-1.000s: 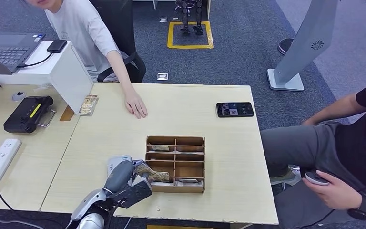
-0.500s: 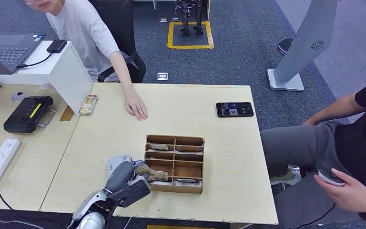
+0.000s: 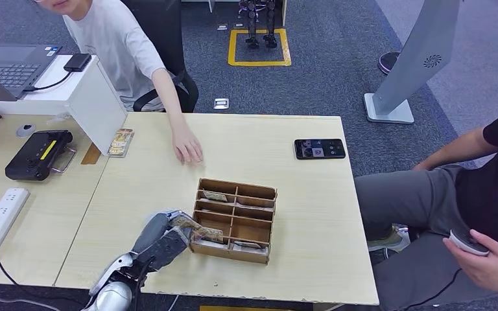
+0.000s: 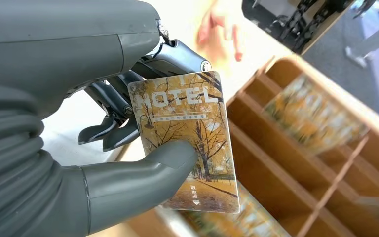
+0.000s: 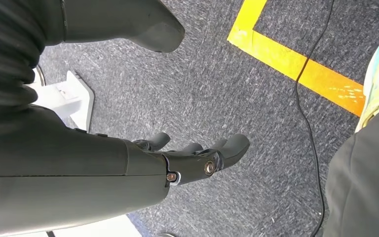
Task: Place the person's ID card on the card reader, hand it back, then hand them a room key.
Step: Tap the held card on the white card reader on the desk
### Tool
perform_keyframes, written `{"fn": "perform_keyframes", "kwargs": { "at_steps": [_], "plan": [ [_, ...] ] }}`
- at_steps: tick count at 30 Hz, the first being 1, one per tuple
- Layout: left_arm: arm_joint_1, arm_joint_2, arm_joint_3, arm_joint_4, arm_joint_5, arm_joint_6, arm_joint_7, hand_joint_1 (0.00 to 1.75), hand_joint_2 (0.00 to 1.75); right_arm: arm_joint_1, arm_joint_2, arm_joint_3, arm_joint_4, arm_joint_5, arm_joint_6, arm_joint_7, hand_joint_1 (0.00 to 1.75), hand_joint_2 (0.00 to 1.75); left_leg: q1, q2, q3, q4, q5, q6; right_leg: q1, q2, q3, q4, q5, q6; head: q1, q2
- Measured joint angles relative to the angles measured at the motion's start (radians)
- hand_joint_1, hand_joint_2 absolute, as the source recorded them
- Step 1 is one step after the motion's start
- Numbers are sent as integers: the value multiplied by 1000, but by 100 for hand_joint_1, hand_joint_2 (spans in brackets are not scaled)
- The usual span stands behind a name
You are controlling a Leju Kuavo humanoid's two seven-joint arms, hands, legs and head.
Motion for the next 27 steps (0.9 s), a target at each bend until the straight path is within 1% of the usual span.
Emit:
{"fn": "perform_keyframes", "kwargs": {
  "at_steps": [4,9,20,27],
  "plan": [
    [0,14,22,-45,58,-12,-14,175,175,0,0,0,6,-2,-7,-2,0,175,0,0,0,0,0,0,0,0,0,0,0,0,0,0],
    [0,30,37,-81,80,-16,-19,175,175,0,0,0,16,-4,-16,-5,0,175,0,0,0,0,0,0,0,0,0,0,0,0,0,0],
    [1,55,50,-122,116,-15,-39,175,175,-3,0,0,41,-10,-32,-7,0,175,0,0,0,0,0,0,0,0,0,0,0,0,0,0],
    [1,58,51,-133,116,-14,-39,175,175,-5,0,0,48,-10,-35,-7,0,175,0,0,0,0,0,0,0,0,0,0,0,0,0,0]
  ]
}}
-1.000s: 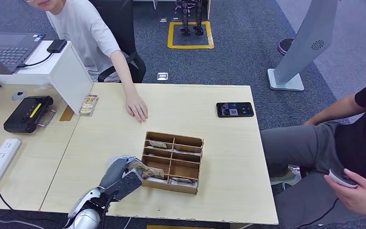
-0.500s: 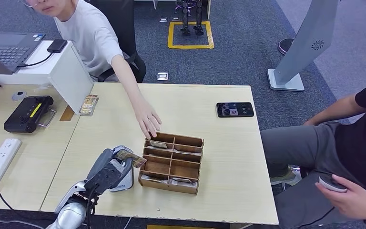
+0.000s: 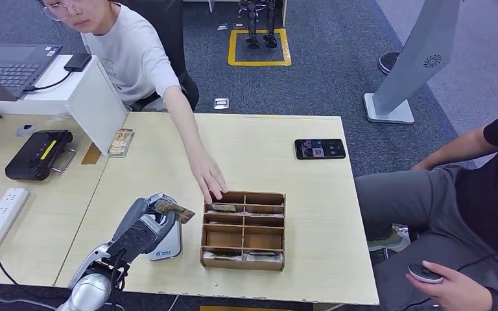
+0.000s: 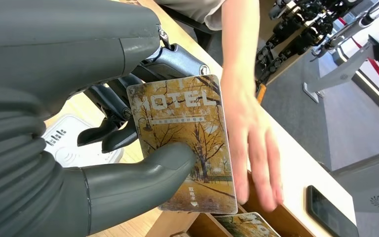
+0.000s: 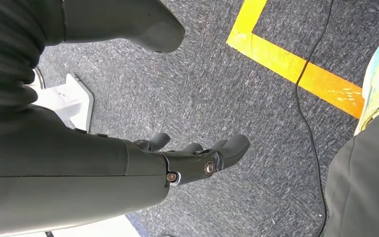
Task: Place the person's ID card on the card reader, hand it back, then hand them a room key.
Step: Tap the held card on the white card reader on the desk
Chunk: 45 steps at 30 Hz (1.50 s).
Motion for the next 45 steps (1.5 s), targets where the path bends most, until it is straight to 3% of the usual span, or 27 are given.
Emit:
{"fn": "perform_keyframes", "kwargs": {
  "at_steps": [8,19,45],
  "plan": [
    [-4,1,0,40,-169,50,73,175,175,-18,-2,5,41,1,-39,4,0,175,0,0,0,0,0,0,0,0,0,0,0,0,0,0],
    [-4,-3,29,201,-268,98,99,175,175,-31,-8,23,70,3,-50,10,0,175,0,0,0,0,0,0,0,0,0,0,0,0,0,0],
    [-4,-11,111,290,-290,142,100,175,175,-35,-11,31,78,4,-53,-1,0,175,0,0,0,0,0,0,0,0,0,0,0,0,0,0]
  ]
}}
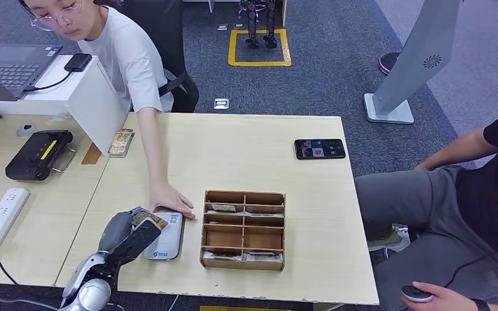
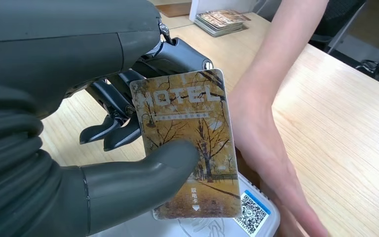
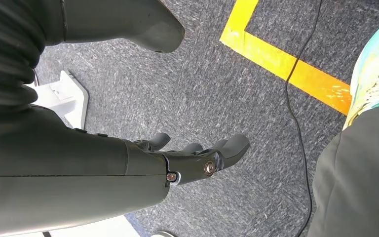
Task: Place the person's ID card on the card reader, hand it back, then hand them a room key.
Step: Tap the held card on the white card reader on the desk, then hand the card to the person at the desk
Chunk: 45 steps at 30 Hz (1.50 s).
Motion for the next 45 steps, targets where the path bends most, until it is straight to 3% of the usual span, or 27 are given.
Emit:
{"fn": "perform_keyframes", "kwargs": {
  "at_steps": [26,33,40,45],
  "plan": [
    [34,-34,0,78,-202,39,39,175,175,-1,0,3,6,-2,-1,-1,0,175,0,-1,3,0,0,0,0,-2,5,0,0,0,0,0],
    [53,-46,0,59,89,-83,-99,175,175,-2,0,3,7,-4,0,-14,0,175,0,-1,4,0,0,1,0,-3,6,0,0,0,0,0],
    [64,-49,0,46,118,-97,-109,175,175,-3,0,3,7,-3,0,-18,0,175,0,-2,4,0,0,1,0,-3,6,0,0,0,0,0],
    [71,-59,7,1,344,-124,-227,175,175,-3,0,3,7,0,-1,-25,0,175,0,-2,3,0,1,1,0,-3,4,0,0,0,0,0]
  ]
}}
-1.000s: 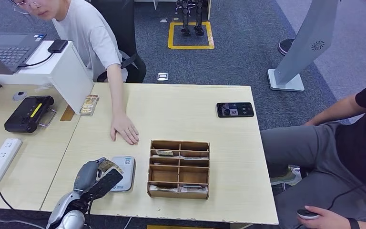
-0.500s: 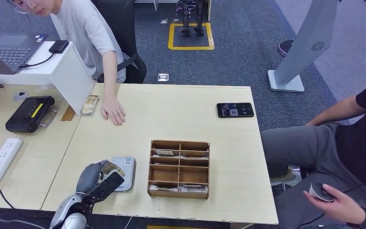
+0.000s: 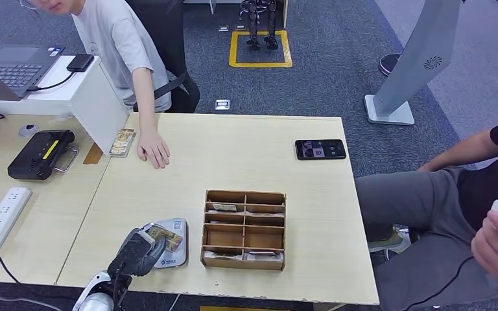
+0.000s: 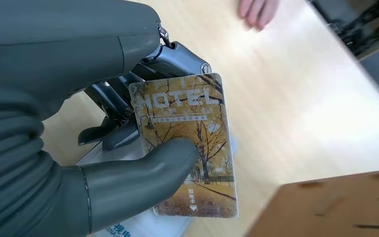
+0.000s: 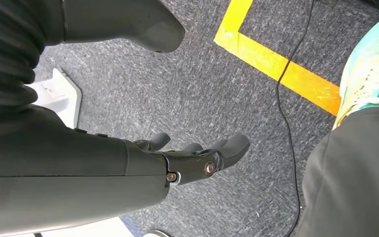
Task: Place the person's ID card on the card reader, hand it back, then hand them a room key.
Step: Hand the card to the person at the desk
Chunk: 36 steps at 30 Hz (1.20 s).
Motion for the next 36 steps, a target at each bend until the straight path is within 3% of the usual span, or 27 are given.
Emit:
{"fn": "perform_keyframes", "kwargs": {
  "at_steps": [3,6,12,19,22,25,31,36],
  "plan": [
    [-34,-6,4,-67,106,33,-66,175,175,-2,0,0,0,7,0,-6,0,175,0,-1,-3,0,2,0,0,-1,-2,0,1,0,0,0],
    [-131,2,14,-135,126,118,-117,175,175,-7,0,2,-2,23,4,-12,0,175,0,-2,-5,0,4,0,0,-2,-4,0,4,-1,0,0],
    [-336,53,51,-192,72,220,-122,175,175,-14,1,12,-22,47,42,-13,0,175,1,-2,-5,0,7,-2,0,-2,-4,1,6,-2,0,0],
    [-533,146,54,-137,-266,321,-45,175,175,-15,4,34,-61,60,104,-14,0,175,1,-1,-5,0,7,-2,2,-1,-6,1,6,-3,1,0],
    [-591,193,34,-78,-537,385,2,175,175,-14,4,46,-73,61,115,-18,0,175,1,0,-6,0,7,-2,2,1,-6,1,6,-3,0,0],
    [-633,246,-2,-21,-729,414,37,175,175,-9,4,58,-80,61,122,-25,0,175,1,1,-6,0,7,-2,2,1,-7,1,6,-3,0,0],
    [-660,293,-49,35,-828,426,67,175,175,0,4,74,-86,61,123,-27,0,175,1,1,-7,0,7,-2,2,1,-8,1,6,-3,0,0],
    [-666,302,-68,48,-864,420,78,175,175,1,4,77,-86,61,124,-26,0,175,1,1,-7,0,7,-2,2,1,-8,1,6,-3,0,0]
  ]
}}
